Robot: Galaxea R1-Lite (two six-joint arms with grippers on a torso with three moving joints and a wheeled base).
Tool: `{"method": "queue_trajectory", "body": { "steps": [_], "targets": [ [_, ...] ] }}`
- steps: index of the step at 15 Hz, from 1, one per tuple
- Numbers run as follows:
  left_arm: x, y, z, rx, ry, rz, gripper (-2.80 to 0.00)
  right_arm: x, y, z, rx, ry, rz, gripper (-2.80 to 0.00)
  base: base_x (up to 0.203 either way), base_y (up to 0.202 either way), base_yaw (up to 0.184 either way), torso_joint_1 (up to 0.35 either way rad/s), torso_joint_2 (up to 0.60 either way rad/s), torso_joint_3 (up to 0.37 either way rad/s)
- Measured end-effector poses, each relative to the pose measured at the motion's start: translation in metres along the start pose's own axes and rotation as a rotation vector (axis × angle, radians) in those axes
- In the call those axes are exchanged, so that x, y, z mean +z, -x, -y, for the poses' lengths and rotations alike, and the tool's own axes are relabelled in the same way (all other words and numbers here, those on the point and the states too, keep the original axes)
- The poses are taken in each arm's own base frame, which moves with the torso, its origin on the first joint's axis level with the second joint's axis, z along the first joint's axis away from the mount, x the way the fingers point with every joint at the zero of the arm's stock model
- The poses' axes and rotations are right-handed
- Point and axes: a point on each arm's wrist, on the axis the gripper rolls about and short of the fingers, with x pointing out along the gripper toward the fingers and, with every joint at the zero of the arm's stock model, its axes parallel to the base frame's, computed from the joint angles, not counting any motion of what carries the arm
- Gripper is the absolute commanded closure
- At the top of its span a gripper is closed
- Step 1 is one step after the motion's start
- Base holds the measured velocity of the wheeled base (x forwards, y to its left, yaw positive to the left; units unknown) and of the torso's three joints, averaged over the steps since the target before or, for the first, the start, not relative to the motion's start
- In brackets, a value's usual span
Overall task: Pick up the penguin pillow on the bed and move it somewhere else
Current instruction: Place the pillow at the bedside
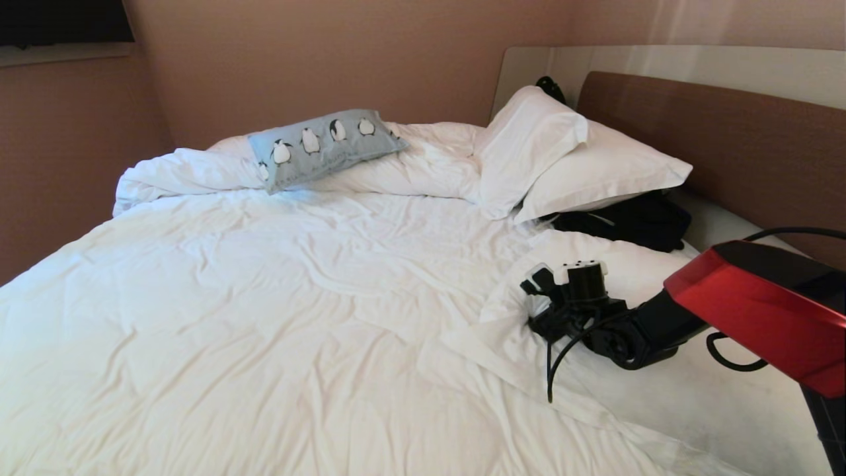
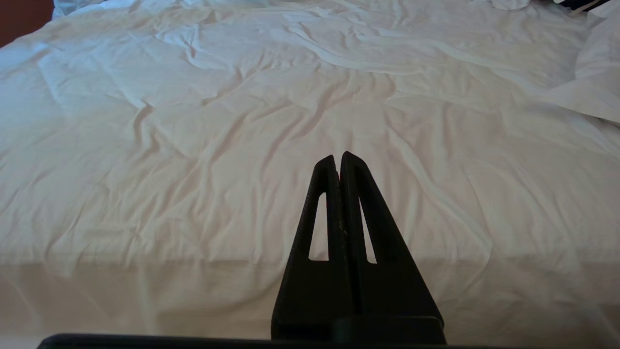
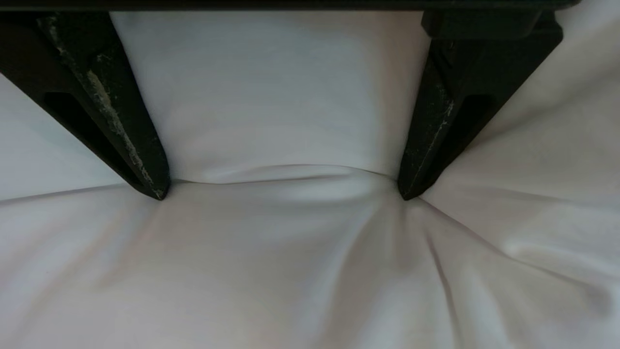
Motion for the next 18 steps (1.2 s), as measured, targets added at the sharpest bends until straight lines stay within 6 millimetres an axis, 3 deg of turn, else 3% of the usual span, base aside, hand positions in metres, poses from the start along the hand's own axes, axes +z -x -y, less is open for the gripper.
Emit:
{"method": "queue_trajectory", "body": {
  "steps": [9,10,11,18],
  "targets": [
    [0.000,0.000,0.000,-0.001,0.000,0.000,0.00,-0.017,-0.022,-0.005,0.003,0.023,-0.044,-2.80,0.000,0.000,0.000,0.000,0.00,0.000],
    [0.000,0.000,0.000,0.000,0.000,0.000,0.00,-0.017,-0.022,-0.005,0.003,0.023,-0.045,-1.14,0.000,0.000,0.000,0.000,0.00,0.000],
    [0.000,0.000,0.000,-0.001,0.000,0.000,0.00,-0.018,-0.021,-0.005,0.004,0.022,-0.046,0.00,0.000,0.000,0.000,0.000,0.00,0.000],
    [0.000,0.000,0.000,-0.001,-0.001,0.000,0.00,-0.005,-0.009,0.007,-0.018,0.000,-0.016,0.00,0.000,0.000,0.000,0.000,0.00,0.000]
  ]
}}
